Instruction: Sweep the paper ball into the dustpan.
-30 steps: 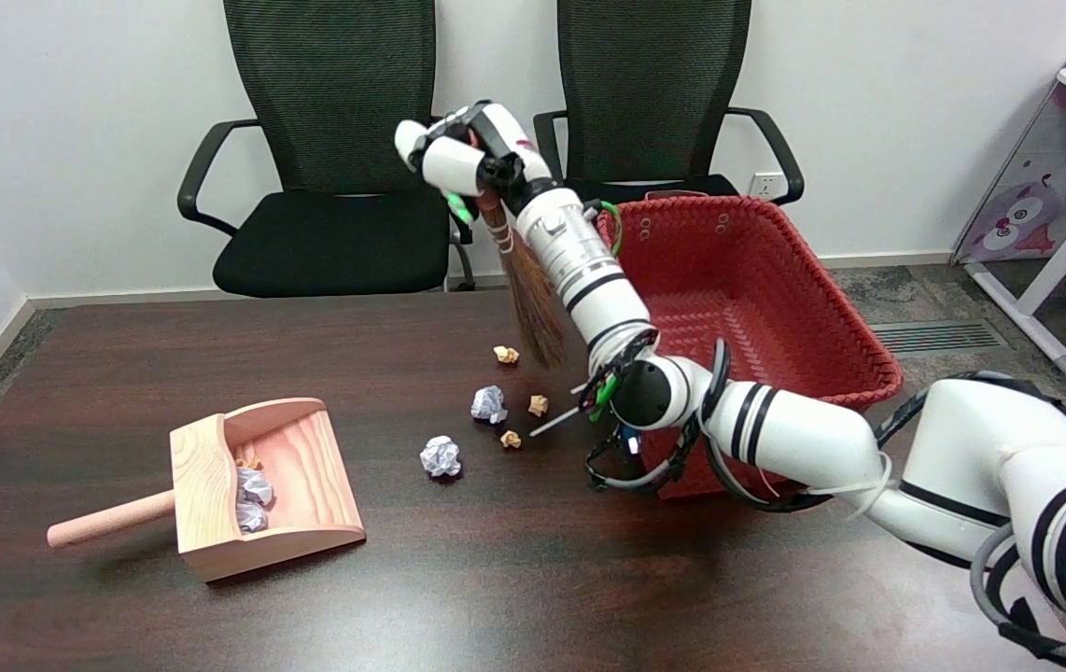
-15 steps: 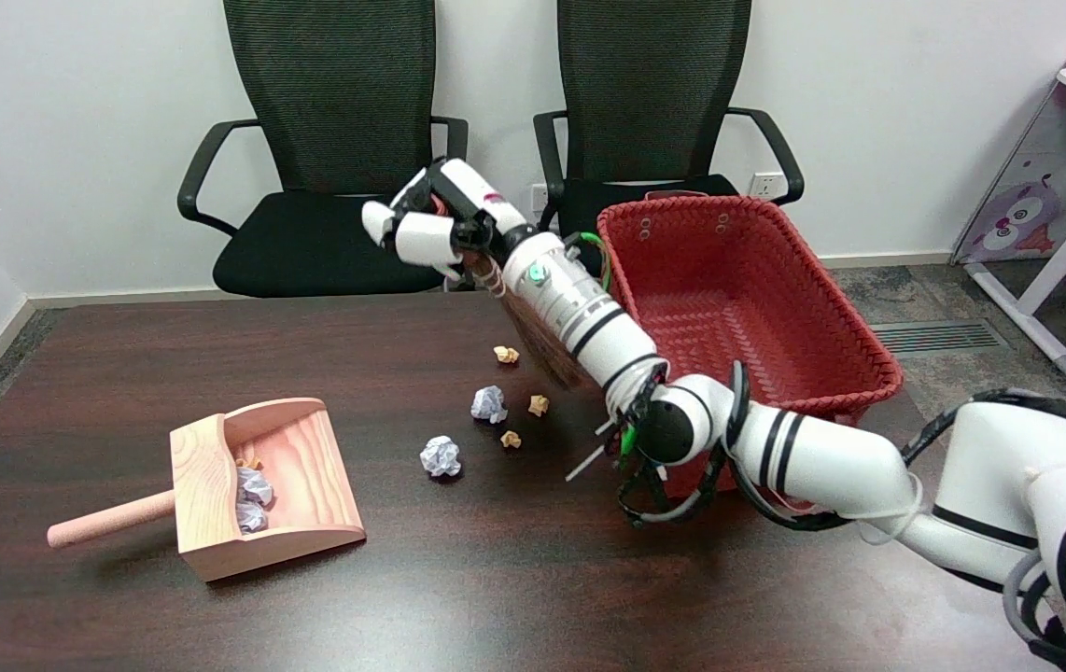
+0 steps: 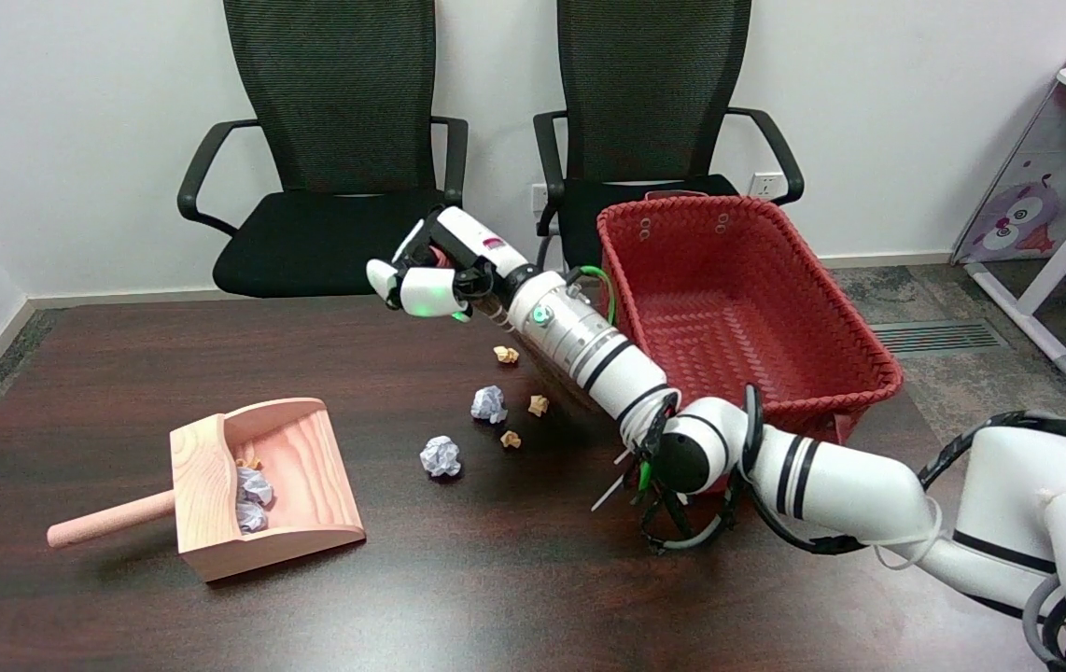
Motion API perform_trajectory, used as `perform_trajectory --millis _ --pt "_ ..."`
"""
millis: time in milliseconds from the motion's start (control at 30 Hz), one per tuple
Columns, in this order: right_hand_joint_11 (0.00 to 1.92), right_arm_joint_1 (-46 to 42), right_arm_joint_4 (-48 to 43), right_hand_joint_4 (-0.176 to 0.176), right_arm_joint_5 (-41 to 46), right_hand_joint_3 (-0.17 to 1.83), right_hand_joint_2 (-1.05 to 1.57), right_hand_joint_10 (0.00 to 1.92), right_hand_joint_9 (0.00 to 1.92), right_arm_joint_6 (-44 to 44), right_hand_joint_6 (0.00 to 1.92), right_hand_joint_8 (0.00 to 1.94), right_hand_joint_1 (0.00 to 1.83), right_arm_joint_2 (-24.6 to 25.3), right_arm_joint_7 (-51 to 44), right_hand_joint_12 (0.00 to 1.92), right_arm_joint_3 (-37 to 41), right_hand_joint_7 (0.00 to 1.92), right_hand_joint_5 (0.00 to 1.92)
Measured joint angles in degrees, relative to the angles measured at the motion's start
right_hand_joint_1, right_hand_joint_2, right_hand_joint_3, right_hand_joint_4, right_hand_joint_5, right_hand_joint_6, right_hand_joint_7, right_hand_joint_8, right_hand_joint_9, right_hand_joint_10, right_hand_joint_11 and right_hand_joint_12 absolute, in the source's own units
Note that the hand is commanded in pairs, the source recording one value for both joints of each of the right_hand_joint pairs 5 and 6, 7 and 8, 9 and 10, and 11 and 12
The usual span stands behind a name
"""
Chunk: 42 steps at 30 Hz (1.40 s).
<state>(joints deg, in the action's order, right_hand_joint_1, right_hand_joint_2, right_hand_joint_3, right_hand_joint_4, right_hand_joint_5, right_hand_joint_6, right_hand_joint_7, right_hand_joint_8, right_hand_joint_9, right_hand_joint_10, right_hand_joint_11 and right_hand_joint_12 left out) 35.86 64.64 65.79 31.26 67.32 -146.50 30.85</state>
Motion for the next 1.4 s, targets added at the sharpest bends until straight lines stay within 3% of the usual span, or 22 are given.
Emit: perform_trajectory --millis 600,633,667,1400 --pt "1.92 -0.61 -7.56 0.176 -3.09 1.75 1.21 1.92 1.92 -0.28 1.92 1.92 0.84 5.22 1.9 1.92 0.86 1.92 1.92" --pt "1.92 -0.61 -7.99 0.155 -3.09 1.75 1.21 1.92 1.92 -0.27 1.92 1.92 0.83 5.65 2.08 1.92 0.92 1.92 1.92" --pt "1.92 -0.61 -8.33 0.043 -3.09 1.74 1.21 1.92 1.92 -0.26 1.92 1.92 0.81 6.03 2.24 1.92 0.95 1.92 1.92" --pt "1.92 -0.49 -12.04 0.028 0.38 1.69 1.14 1.92 1.92 0.18 1.92 1.92 0.78 12.85 15.63 1.92 0.6 1.92 1.92"
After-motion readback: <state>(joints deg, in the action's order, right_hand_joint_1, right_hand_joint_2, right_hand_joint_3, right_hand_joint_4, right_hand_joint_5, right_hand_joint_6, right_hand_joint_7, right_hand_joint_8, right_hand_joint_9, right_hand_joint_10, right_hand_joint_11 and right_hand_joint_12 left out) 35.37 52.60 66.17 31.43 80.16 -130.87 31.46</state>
